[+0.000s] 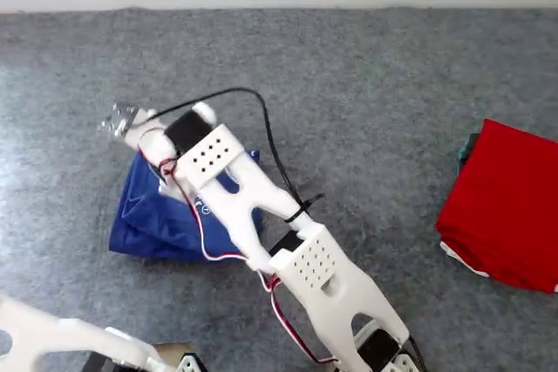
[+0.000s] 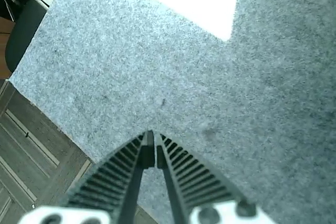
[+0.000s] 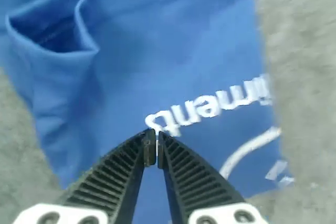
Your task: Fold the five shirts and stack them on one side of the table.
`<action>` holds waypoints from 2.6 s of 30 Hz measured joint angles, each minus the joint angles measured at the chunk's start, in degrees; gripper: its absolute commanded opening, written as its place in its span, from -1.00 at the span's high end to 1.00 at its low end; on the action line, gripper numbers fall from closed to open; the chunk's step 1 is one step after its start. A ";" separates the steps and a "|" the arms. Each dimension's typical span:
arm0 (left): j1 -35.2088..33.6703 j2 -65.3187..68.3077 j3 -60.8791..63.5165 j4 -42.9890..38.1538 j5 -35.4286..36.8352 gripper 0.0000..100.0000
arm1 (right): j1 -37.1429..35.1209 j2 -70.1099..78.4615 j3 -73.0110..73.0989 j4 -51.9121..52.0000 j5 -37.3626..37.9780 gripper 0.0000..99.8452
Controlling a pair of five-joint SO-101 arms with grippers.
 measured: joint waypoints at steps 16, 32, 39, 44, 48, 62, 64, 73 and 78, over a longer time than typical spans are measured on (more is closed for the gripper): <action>0.00 -0.18 -2.20 6.86 0.00 0.97 | -8.79 1.76 -13.98 0.44 -2.55 0.98; 0.00 -0.35 -3.16 7.12 3.78 0.97 | 3.60 -16.79 24.09 0.53 -38.59 0.40; 0.00 -0.35 -3.16 7.12 3.78 0.97 | 3.52 -15.82 26.11 -0.35 -52.66 0.16; 0.00 -0.35 -3.16 7.12 3.78 0.97 | 3.60 -10.73 26.29 -4.22 -54.86 0.16; 0.00 -0.35 -3.16 7.12 3.78 0.97 | 3.69 -5.71 26.29 -8.53 -54.95 0.17; 0.00 -0.35 -3.16 7.12 3.78 0.97 | 8.18 -4.13 26.11 -8.44 -51.87 0.99; 0.00 -0.35 -3.16 7.12 3.78 0.97 | 9.49 -4.13 25.85 -7.30 -50.20 0.98; 0.00 -0.35 -3.16 7.12 3.78 0.97 | 21.45 -6.59 23.21 0.18 -23.74 0.98; 0.00 -0.35 -3.16 7.12 3.78 0.97 | 33.05 -9.49 23.21 0.18 4.84 0.98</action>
